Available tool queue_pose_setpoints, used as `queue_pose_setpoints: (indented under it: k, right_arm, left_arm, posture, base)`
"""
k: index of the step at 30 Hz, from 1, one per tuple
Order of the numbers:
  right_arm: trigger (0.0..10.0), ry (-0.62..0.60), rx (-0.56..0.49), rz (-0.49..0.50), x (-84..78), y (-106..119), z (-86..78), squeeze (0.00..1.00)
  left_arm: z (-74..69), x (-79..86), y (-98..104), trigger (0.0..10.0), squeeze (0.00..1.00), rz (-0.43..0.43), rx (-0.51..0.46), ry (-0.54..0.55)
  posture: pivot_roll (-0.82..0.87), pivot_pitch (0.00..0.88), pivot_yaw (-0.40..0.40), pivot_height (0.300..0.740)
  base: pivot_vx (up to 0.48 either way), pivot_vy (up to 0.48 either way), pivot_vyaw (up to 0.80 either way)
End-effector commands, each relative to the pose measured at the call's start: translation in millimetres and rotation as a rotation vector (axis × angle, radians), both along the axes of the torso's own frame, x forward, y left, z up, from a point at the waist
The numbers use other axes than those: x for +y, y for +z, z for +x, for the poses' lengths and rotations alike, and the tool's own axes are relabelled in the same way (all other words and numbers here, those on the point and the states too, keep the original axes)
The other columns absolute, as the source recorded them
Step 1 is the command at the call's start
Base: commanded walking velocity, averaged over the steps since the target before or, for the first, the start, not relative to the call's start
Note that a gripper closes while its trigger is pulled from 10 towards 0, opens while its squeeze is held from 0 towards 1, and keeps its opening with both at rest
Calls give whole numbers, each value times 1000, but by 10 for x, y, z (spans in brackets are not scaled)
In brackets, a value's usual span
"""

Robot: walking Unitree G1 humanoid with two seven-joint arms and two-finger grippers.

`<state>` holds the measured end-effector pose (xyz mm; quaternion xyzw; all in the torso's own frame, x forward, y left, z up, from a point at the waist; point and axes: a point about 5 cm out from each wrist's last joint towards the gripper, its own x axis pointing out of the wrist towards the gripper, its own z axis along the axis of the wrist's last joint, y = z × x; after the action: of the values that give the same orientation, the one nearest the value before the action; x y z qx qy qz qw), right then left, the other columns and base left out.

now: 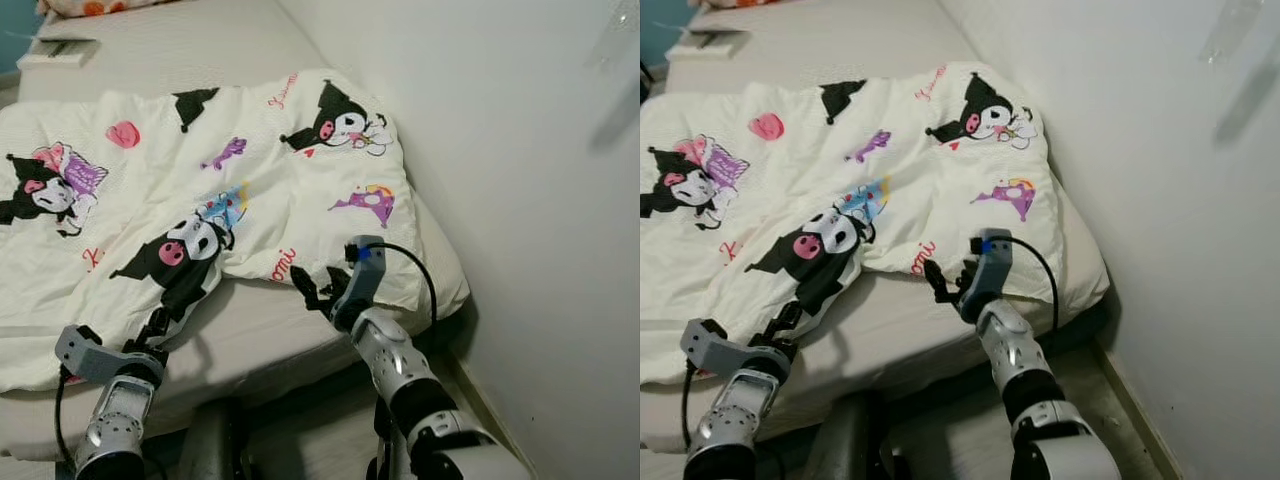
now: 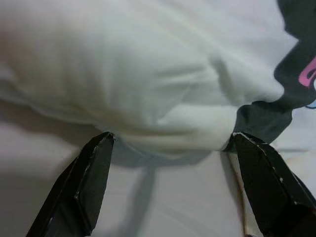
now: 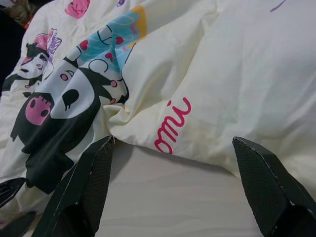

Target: Clean up the room

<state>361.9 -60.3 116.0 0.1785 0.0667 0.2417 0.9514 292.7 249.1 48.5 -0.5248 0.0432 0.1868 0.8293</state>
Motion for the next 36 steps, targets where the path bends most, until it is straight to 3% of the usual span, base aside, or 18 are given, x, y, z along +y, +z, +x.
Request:
queue_pose_setpoints:
  k: [1,6,10,11,12,15,16,17,20,21,23,24,26,27,30,35,36]
  right_arm:
    - [10000,17,36,39,67,-49,-22,1000]
    - [10000,-12,86,58,51,-91,-18,1000]
    - [10000,-103,191,-6,-32,-270,-52,1000]
    - [10000,-142,240,15,-62,-337,-73,1000]
    - [10000,-182,281,85,-83,-377,-86,1000]
    - [10000,-182,281,85,-83,-377,-86,1000]
    - [10000,-223,327,156,-103,-414,-97,0]
    - [10000,-257,380,280,-105,-455,-115,1000]
    - [10000,-265,420,438,-94,-463,-118,1000]
    - [10000,-265,420,438,-94,-463,-118,1000]
    - [10000,-282,448,471,-102,-480,-119,1000]
    - [10000,-309,470,520,-120,-488,-115,1000]
    - [10000,-309,470,520,-120,-488,-115,1000]
    - [10000,-335,493,572,-136,-492,-108,1000]
    - [10000,-360,520,644,-134,-439,-60,1000]
    - [10000,-351,511,674,-112,-373,-20,1000]
    - [10000,-331,488,689,-85,-289,25,0]
  left_arm:
    - [-124,22,-181,10000,1000,-56,49,39]
    - [-132,100,-207,10000,1000,-56,60,66]
    - [-53,225,-103,10000,957,-18,28,65]
    - [-27,260,-69,10000,0,-2,23,63]
    - [-2,294,-33,10000,0,18,20,55]
    - [-2,294,-33,10000,0,18,20,55]
    - [18,313,-4,10000,0,36,18,43]
    - [49,310,32,10000,0,73,18,4]
    - [49,296,32,10000,0,76,19,-8]
    - [49,296,32,10000,0,76,19,-8]
    - [40,300,20,10000,106,72,23,-4]
    - [15,313,-3,10000,67,74,37,6]
    - [15,313,-3,10000,67,74,37,6]
    - [-16,334,-28,10000,0,80,48,13]
    - [-110,405,-82,10000,0,95,64,34]
    - [-141,435,-95,10000,0,105,69,42]
    - [-151,465,-85,10000,0,104,59,65]
  posture:
    - [-66,395,3,573]
    - [-71,404,4,573]
    - [-70,405,9,573]
    - [-64,408,11,573]
    - [-57,406,16,573]
    - [-57,406,16,573]
    - [-53,406,18,573]
    - [-42,411,23,573]
    - [-37,412,25,573]
    - [-37,412,25,573]
    - [-31,419,26,573]
    - [-23,432,24,573]
    - [-23,432,24,573]
    - [-17,440,23,573]
    - [7,467,15,573]
    - [11,478,12,573]
    - [17,493,9,573]
  base:
    - [0,0,0]
    - [0,0,0]
    - [0,0,0]
    - [0,0,0]
    - [0,0,0]
    - [0,0,0]
    - [0,0,0]
    - [0,0,0]
    - [0,0,0]
    - [0,0,0]
    - [0,0,0]
    - [0,0,0]
    - [0,0,0]
    - [0,0,0]
    - [0,0,0]
    - [0,0,0]
    - [0,0,0]
